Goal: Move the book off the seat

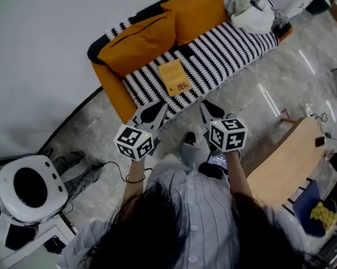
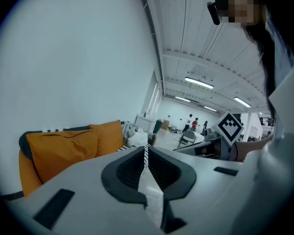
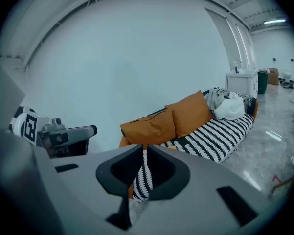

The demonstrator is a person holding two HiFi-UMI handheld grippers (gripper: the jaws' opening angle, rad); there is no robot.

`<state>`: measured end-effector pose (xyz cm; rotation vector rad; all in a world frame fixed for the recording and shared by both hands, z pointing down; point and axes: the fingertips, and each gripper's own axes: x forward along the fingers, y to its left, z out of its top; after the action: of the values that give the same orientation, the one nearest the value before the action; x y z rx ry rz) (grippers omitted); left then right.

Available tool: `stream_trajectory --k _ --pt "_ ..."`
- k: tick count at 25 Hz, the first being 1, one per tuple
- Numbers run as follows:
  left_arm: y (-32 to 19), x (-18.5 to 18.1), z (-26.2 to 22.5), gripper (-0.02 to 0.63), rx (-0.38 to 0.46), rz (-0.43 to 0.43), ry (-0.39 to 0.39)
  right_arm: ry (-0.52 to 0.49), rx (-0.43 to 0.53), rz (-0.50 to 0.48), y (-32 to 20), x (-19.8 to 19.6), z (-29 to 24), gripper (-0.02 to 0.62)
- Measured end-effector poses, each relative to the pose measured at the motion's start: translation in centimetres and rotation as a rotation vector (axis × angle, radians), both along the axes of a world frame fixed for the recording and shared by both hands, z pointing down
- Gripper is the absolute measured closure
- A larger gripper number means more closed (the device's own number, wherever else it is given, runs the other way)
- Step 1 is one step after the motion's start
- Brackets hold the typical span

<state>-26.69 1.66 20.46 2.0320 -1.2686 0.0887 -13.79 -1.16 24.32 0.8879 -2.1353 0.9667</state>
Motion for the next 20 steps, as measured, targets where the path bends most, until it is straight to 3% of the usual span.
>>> stream_trajectory --k 4,11,14,17,20 --pt "-2.0 0.2 0.8 0.594 -0.007 -0.017 -0.025 -0.015 -0.006 0.013 -3.2 0.9 1.4 0.557" --pt "-2.5 -0.7 1.3 0.592 -0.015 -0.068 0.006 -0.025 -0.059 0.024 -3.8 1.8 2.8 0.557" --pt "-3.3 -1.1 2.9 0.59 -0.014 -0.048 0.005 -0.019 -0.081 0.019 -4.2 1.4 4.1 0.557" --pt "-4.4 -1.6 5.7 0.564 -0.036 -0.015 0.008 -0.002 -0.106 0.012 -5.2 1.0 6.0 0.557" --pt "-5.5 -2.0 8.7 0.497 -0.078 -0.026 0.062 0.03 -0.111 0.0 -6.5 1.2 7.5 0.557"
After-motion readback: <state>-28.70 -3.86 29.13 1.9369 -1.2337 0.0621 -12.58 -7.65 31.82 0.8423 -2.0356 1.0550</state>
